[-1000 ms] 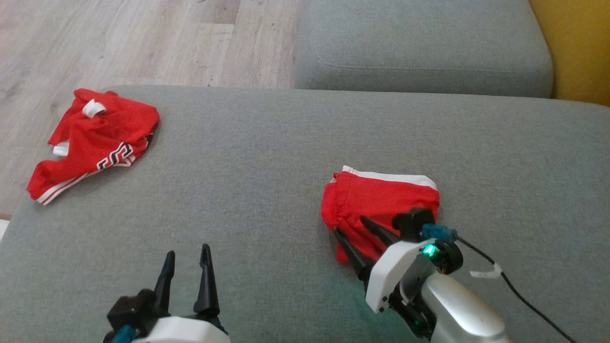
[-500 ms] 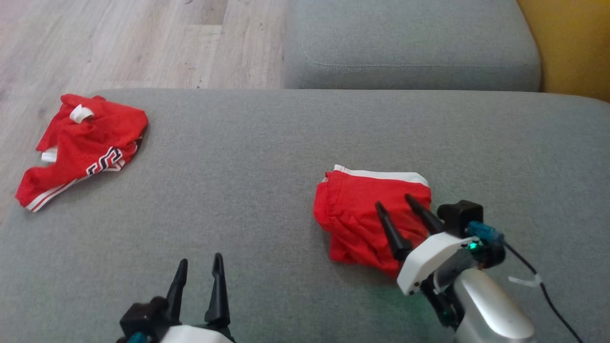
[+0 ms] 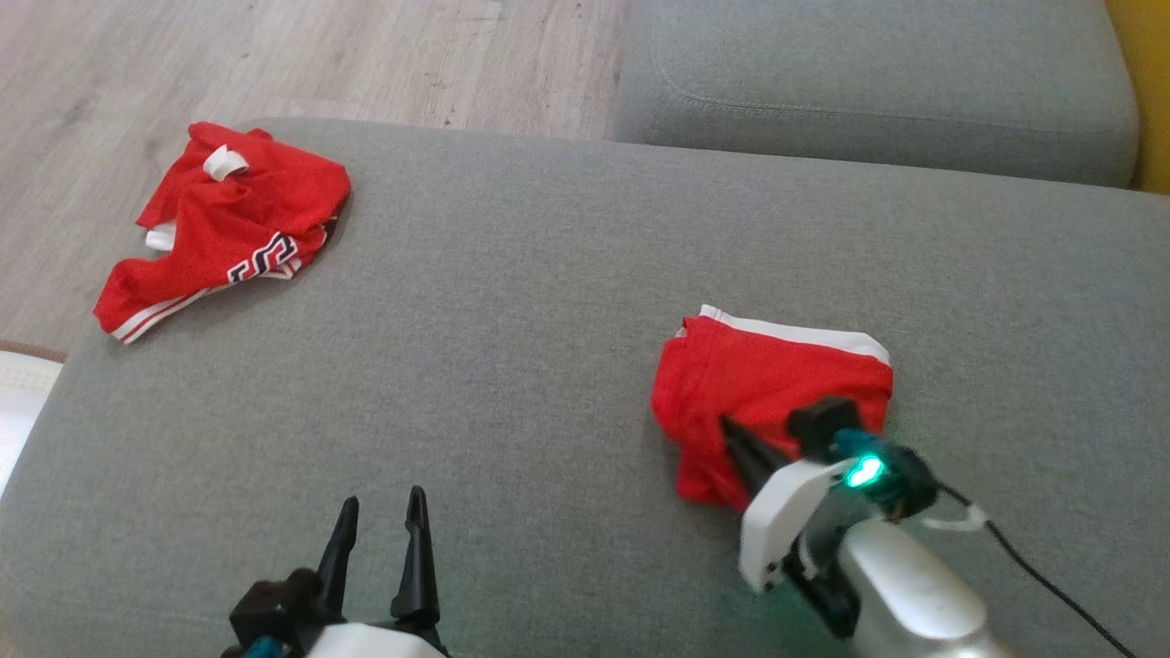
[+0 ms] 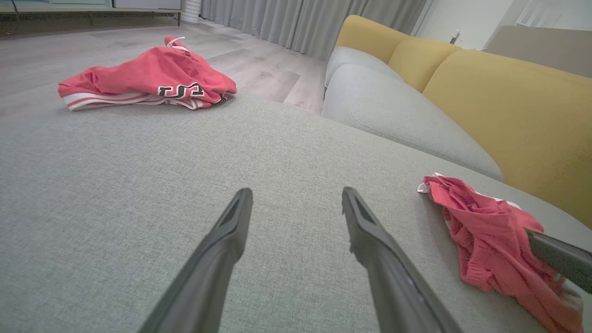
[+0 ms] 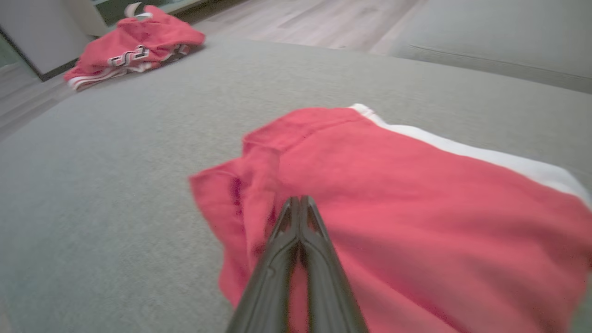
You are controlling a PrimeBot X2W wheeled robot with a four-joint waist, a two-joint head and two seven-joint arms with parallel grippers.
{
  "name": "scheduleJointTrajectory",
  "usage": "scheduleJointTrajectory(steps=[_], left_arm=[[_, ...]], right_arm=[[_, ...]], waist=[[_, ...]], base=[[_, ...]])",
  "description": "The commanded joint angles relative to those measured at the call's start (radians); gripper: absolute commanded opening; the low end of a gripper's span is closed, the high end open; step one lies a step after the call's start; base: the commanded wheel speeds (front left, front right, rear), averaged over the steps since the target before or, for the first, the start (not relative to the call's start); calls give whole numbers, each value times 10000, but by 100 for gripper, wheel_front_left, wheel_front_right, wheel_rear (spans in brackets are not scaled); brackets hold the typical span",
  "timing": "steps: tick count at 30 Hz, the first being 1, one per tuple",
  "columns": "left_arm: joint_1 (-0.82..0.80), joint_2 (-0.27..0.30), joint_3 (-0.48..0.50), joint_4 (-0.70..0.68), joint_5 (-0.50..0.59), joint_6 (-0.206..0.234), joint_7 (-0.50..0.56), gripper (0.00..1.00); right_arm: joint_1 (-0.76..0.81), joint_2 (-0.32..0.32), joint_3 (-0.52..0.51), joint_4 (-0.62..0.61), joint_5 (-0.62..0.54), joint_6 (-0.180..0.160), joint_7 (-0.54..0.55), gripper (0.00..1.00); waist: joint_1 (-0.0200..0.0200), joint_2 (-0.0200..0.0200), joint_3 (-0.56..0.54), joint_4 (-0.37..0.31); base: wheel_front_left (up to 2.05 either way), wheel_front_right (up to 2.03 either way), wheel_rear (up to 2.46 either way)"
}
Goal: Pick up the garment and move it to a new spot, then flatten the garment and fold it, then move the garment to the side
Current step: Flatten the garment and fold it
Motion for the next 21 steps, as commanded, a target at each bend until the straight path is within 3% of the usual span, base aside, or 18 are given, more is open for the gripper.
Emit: scheduleJointTrajectory(steps=[1, 8, 14, 17, 19, 20, 21], left_arm=[[-575, 81, 373, -249, 75, 35, -25, 100], [-564, 79, 441, -264, 80, 66, -49, 100], [-498, 74, 565, -268, 83, 85, -79, 100], [-473, 96, 641, -263, 113, 88, -93, 100], [-456, 122, 713, -255, 132, 98, -102, 100], [-442, 136, 750, -255, 140, 101, -106, 100], [-421, 157, 795, -257, 149, 111, -110, 100]], right_arm=[[-327, 106, 320, -272, 124, 39, -72, 0], [-146, 106, 2301, -468, 1107, 39, 35, 0], [-364, 106, 2507, -580, 1442, 39, -529, 0], [-467, 106, 2354, -725, 1487, 39, -943, 38], [-468, 106, 2176, -897, 1492, 39, -1137, 86], [-441, 106, 2059, -1041, 1506, 39, -1197, 100], [-395, 106, 1930, -1197, 1516, 39, -1233, 100]], waist=[[-1, 0, 18, 33], [-1, 0, 36, 13], [-1, 0, -33, -331], [-1, 0, -118, -543], [-1, 0, -198, -700], [-1, 0, -241, -776], [-1, 0, -287, -871]], base=[[0, 0, 0], [0, 0, 0], [0, 0, 0], [0, 0, 0], [0, 0, 0], [0, 0, 0], [0, 0, 0]])
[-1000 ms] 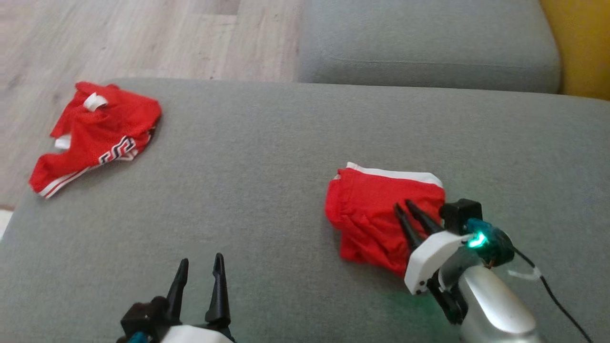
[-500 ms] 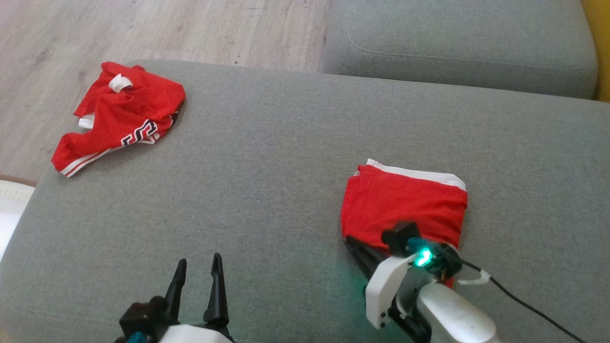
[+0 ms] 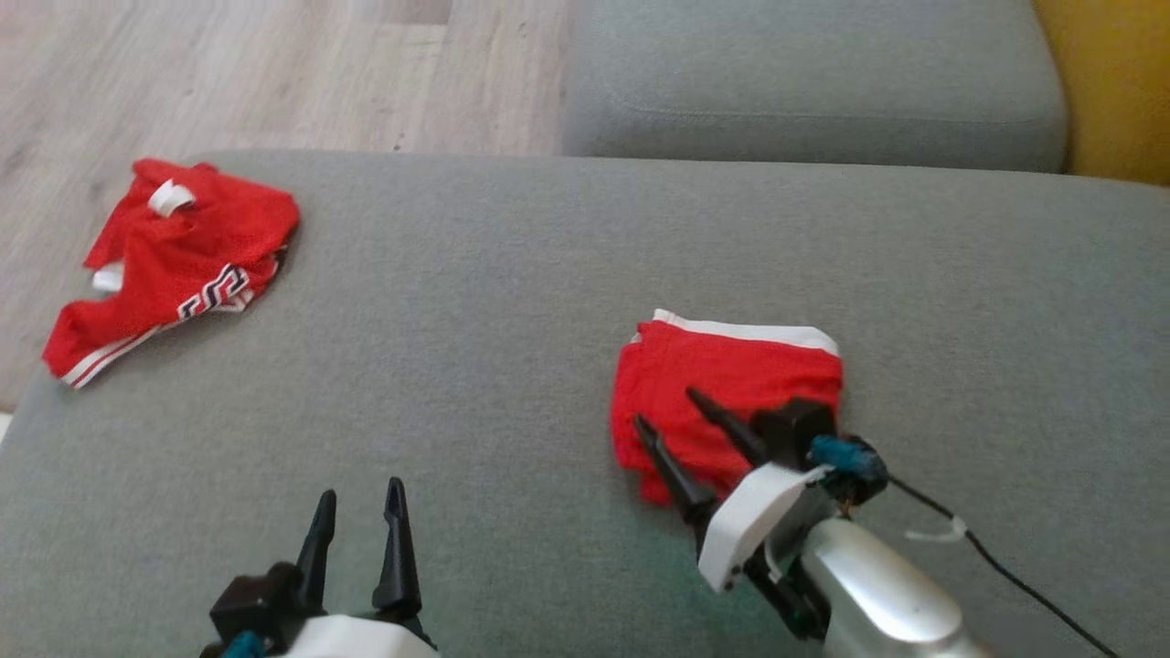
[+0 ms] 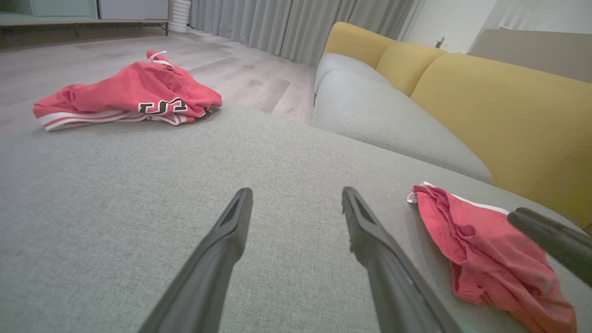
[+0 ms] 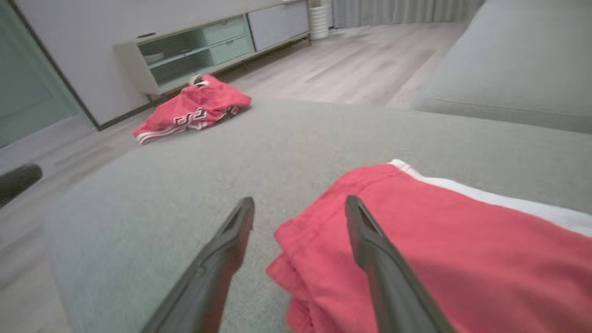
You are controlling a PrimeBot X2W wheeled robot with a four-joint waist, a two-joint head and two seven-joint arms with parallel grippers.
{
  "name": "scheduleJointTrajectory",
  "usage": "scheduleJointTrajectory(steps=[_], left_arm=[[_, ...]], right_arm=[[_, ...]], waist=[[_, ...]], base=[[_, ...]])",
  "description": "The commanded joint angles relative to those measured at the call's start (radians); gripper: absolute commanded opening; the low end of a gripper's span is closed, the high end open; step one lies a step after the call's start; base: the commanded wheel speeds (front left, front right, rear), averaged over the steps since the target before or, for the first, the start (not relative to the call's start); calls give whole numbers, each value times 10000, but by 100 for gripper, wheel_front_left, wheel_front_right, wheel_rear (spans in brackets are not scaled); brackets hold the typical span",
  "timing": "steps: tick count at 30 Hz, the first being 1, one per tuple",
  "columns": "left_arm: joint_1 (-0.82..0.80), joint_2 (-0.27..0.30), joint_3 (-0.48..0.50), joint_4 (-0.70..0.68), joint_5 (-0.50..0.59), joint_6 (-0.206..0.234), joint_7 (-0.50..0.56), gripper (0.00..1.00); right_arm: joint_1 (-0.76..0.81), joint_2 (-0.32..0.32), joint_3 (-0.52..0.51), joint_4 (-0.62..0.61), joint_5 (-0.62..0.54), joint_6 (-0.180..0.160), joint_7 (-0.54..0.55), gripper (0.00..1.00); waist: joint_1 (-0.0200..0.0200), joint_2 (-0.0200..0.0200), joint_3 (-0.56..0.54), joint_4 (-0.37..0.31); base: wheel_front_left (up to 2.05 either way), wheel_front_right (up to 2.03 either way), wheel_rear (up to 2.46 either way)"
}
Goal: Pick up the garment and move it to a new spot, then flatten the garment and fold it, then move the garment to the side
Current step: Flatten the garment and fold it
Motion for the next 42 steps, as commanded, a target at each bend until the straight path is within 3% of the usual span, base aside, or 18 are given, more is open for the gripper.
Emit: scheduleJointTrajectory(steps=[1, 11, 19, 30, 42], left_arm=[[-408, 163, 466, -280, 154, 69, -98, 100], [-426, 157, 586, -185, 324, -60, -121, 100], [-384, -75, 513, 321, 690, -349, -135, 100], [73, -182, 699, 597, 1085, -450, -138, 100], [133, -257, 878, 729, 1211, -576, -139, 100]], right_arm=[[-325, 112, -208, -577, 36, 39, -185, 100], [851, 112, -2761, -2022, -1028, 39, -203, 100], [2799, 112, -4958, -3690, -1818, 39, -100, 100], [4162, 112, -5567, -4854, -2332, 39, 235, 100], [4257, 112, -5634, -4954, -2402, 39, 400, 100]], waist=[[0, 0, -150, -249], [0, 0, -512, -952], [0, 0, -739, -1203], [0, 0, -774, -1302], [0, 0, -755, -1146]], base=[[0, 0, 0], [0, 0, 0], [0, 0, 0], [0, 0, 0], [0, 0, 0]])
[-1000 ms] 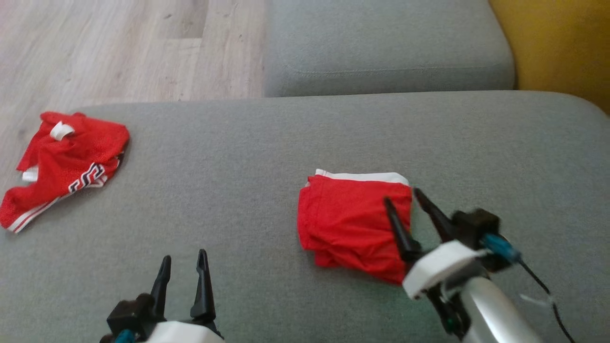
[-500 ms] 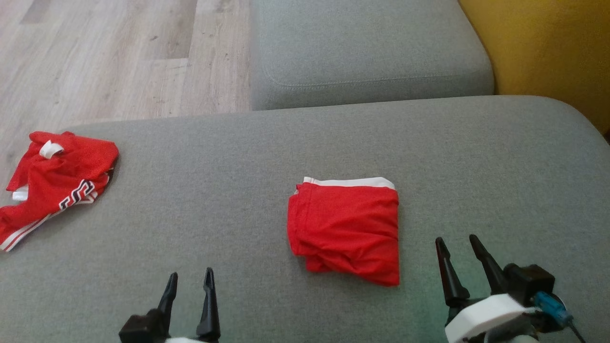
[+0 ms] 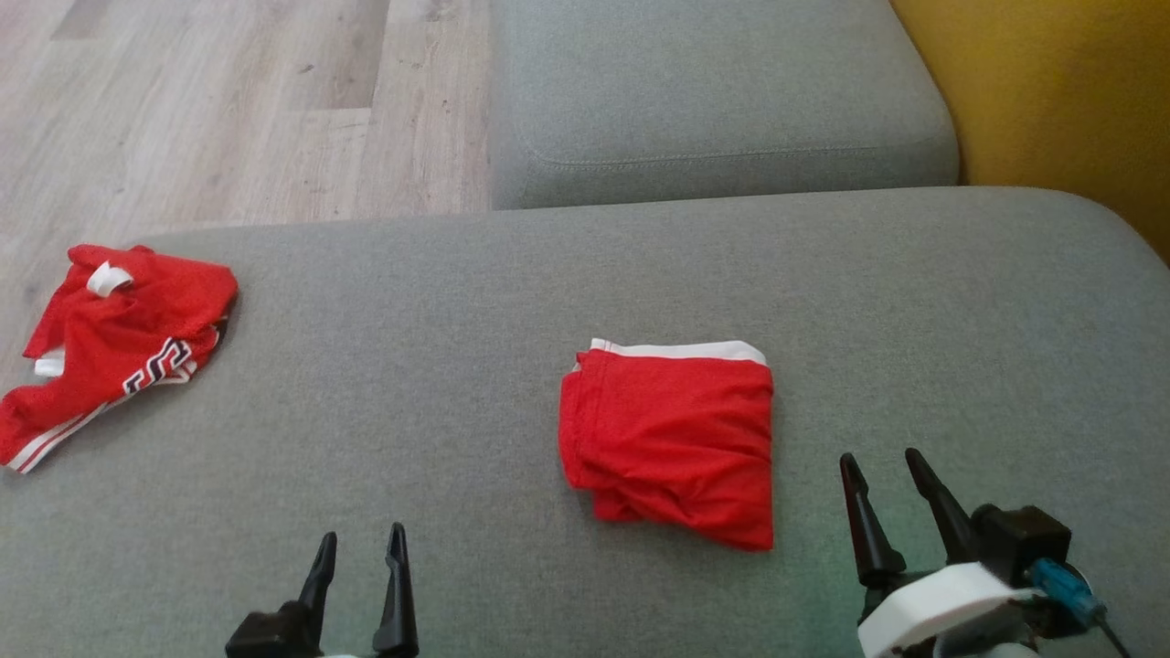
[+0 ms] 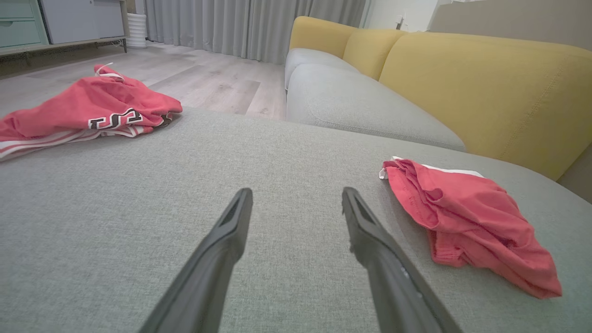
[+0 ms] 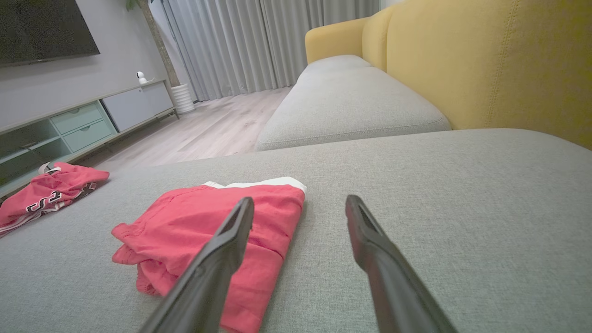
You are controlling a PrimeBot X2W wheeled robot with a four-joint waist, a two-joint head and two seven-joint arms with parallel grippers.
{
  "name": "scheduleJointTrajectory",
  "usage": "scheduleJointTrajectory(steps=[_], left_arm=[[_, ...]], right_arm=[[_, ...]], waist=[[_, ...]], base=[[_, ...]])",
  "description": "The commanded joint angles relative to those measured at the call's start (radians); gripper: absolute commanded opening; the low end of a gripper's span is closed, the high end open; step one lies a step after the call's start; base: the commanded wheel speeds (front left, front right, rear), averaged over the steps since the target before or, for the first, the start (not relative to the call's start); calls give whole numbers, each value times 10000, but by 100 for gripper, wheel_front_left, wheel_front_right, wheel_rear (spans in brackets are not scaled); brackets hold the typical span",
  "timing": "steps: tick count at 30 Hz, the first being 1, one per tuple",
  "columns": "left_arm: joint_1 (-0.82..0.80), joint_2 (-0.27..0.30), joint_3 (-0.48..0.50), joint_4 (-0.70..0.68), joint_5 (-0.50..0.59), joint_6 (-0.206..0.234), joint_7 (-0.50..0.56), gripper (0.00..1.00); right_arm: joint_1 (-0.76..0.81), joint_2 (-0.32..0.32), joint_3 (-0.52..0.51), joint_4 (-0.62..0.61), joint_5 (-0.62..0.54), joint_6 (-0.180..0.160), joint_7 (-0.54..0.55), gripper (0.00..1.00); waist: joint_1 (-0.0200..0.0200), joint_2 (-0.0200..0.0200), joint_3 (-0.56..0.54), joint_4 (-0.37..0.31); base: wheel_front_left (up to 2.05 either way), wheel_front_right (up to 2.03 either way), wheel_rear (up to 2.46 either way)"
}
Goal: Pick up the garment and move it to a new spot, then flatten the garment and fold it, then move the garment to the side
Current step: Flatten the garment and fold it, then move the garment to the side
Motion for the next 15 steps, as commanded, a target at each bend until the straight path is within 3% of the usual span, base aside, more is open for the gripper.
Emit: scheduleJointTrajectory(steps=[1, 15], left_arm=[[-374, 29, 475, -230, 93, -40, -125, 100], [-456, -81, 547, -243, 227, -74, -125, 100]], right_arm=[[-290, -33, 204, -338, -105, 39, 36, 100], [-835, -33, -181, -131, -463, 39, 703, 100]], waist=[[1, 0, 1, 8], [1, 0, 206, 296]], base=[[0, 0, 0], [0, 0, 0]])
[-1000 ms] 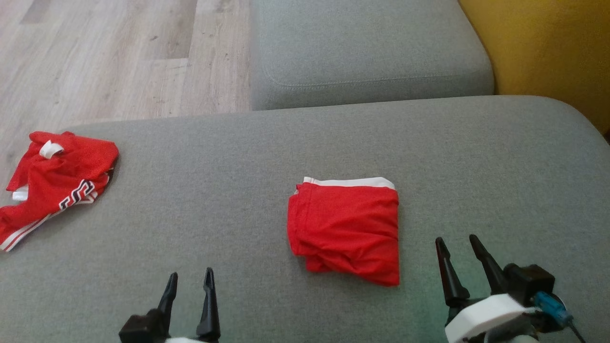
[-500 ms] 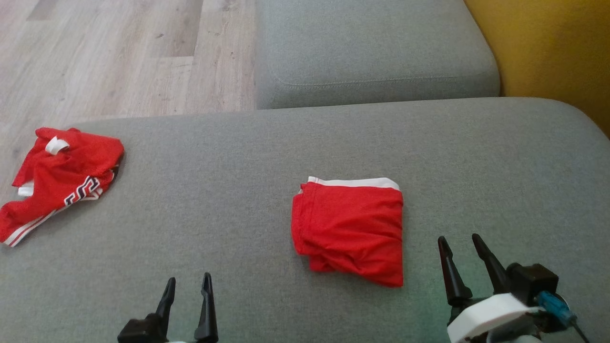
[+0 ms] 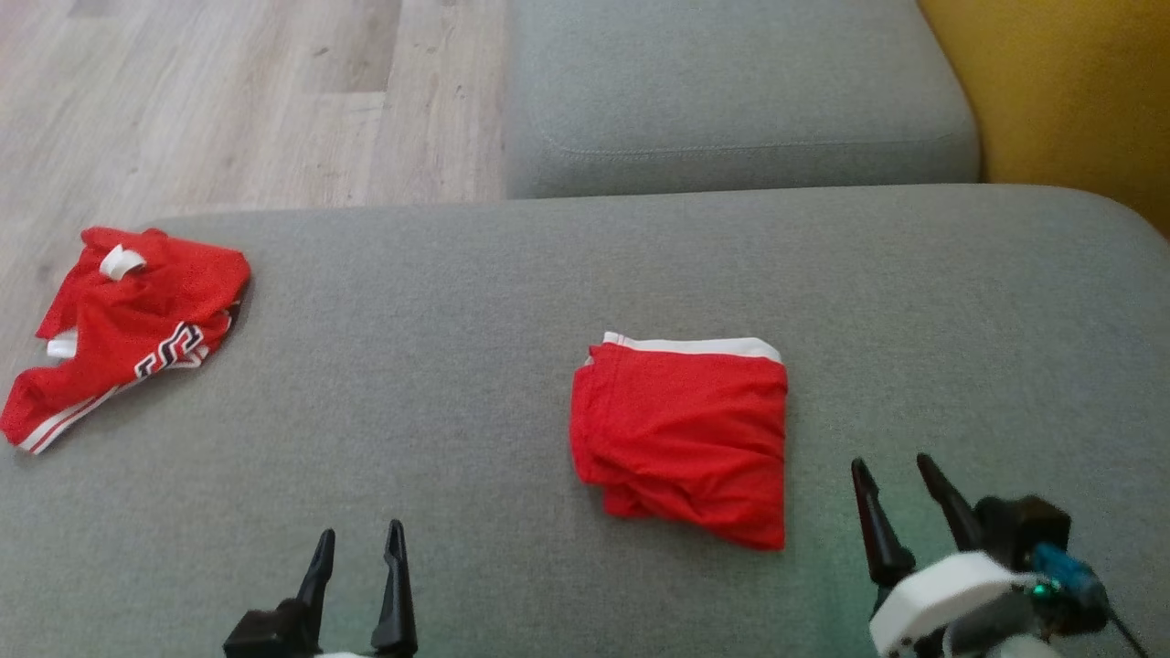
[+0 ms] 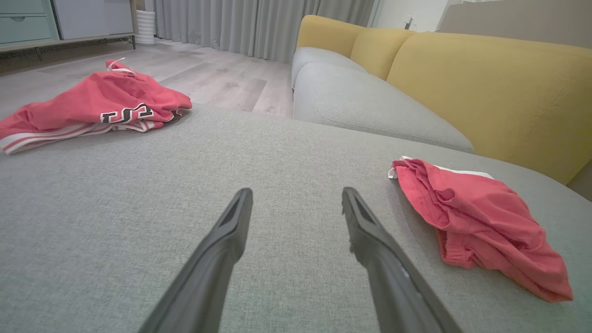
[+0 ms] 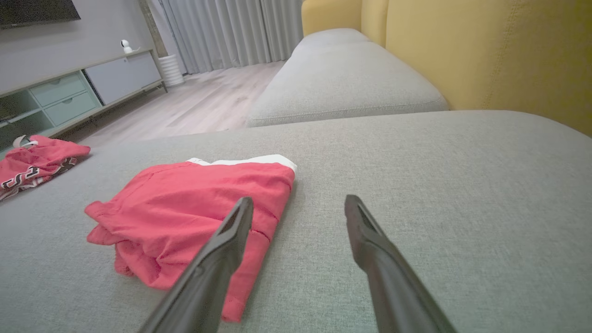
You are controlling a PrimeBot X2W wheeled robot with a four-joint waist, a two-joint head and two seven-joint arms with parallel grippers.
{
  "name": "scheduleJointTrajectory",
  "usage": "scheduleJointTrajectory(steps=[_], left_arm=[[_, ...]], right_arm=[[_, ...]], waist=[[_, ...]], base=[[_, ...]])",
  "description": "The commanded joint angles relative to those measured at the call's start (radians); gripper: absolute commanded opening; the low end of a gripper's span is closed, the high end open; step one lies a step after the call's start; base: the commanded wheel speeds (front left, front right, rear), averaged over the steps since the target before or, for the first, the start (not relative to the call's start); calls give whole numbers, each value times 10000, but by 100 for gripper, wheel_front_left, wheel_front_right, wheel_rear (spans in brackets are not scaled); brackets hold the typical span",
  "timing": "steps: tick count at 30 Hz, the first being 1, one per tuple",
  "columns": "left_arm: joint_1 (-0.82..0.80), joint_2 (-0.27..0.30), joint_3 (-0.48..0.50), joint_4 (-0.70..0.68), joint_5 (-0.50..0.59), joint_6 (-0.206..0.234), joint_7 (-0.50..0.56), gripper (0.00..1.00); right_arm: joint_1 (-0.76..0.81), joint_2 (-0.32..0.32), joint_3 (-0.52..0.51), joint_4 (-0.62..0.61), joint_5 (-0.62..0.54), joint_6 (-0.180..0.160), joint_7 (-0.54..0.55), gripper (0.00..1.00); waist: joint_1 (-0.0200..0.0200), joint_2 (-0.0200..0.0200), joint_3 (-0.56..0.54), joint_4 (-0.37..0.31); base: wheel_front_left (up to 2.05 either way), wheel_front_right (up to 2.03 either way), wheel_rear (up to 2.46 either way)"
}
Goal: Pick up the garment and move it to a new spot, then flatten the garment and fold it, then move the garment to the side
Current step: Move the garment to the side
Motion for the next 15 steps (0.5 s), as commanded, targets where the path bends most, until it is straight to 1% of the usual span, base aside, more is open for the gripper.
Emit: scheduleJointTrajectory(steps=[1, 5, 8, 9, 15], left_arm=[[-469, -4, 413, -288, 146, -38, -125, 100], [-518, -60, 417, -323, 233, -41, -126, 100], [-568, -133, 370, -328, 288, -60, -126, 100], [-568, -133, 370, -328, 288, -60, -126, 100], [-644, -237, 278, -220, 356, -116, -125, 100]], right_arm=[[-961, -41, 78, -282, -186, 39, 208, 100], [-1804, -41, -285, -124, -265, 39, 811, 100], [-2417, -41, -628, 277, -398, 39, 1275, 100], [-2417, -41, -628, 277, -398, 39, 1275, 100], [-3284, -41, -1181, 1730, -649, 39, 2132, 100]], waist=[[0, 0, 117, 157], [0, 0, 303, 480], [0, 0, 464, 848], [0, 0, 464, 848], [0, 0, 759, 1608]], base=[[0, 0, 0], [0, 0, 0], [0, 0, 0], [0, 0, 0], [0, 0, 0]])
